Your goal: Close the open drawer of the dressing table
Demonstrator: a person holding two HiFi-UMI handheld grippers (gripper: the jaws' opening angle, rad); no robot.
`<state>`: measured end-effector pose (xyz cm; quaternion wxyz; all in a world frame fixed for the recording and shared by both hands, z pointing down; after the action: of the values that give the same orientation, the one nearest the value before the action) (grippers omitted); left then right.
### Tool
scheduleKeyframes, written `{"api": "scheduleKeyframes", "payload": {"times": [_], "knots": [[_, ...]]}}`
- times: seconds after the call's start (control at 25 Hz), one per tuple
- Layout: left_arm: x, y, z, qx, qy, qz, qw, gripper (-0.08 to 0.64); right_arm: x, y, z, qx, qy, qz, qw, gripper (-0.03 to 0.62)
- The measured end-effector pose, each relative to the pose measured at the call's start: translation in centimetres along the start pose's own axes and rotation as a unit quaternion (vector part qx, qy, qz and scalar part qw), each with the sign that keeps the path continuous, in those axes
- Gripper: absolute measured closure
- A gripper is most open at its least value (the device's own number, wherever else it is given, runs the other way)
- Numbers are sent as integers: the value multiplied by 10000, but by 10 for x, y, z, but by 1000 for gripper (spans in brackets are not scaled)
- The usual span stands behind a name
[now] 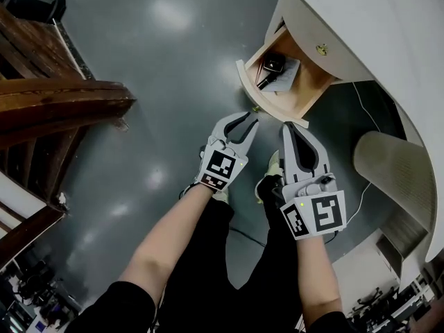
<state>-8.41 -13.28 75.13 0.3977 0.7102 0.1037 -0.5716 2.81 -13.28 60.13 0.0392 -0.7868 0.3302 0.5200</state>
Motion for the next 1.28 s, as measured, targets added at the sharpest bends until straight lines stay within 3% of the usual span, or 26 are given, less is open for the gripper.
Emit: {"api": "scheduleKeyframes", "payload": {"times": [0.28, 0.52, 1.28], "knots": [[-49, 31, 1, 4, -10, 335, 9994, 480, -10, 7, -5, 35, 3, -28, 10000, 578], [-66, 52, 2, -41, 13, 491, 9988, 469, -14, 11, -12, 15, 39, 32, 10000, 578], [-69, 82, 6, 18, -73, 539, 9985, 460, -17, 15, -30, -107, 235, 53, 9997, 578]]}}
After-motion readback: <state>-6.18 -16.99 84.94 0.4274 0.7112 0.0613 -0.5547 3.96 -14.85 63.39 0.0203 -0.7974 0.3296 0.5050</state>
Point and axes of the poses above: the fingertips, and each gripper's own axes: y forward along the fingers, z to its left, x out of its top, the point moved 6 cm from there along -y, backward along the fingers, and after that the axes turned 10 degrees about y, right-handed, at the moved point
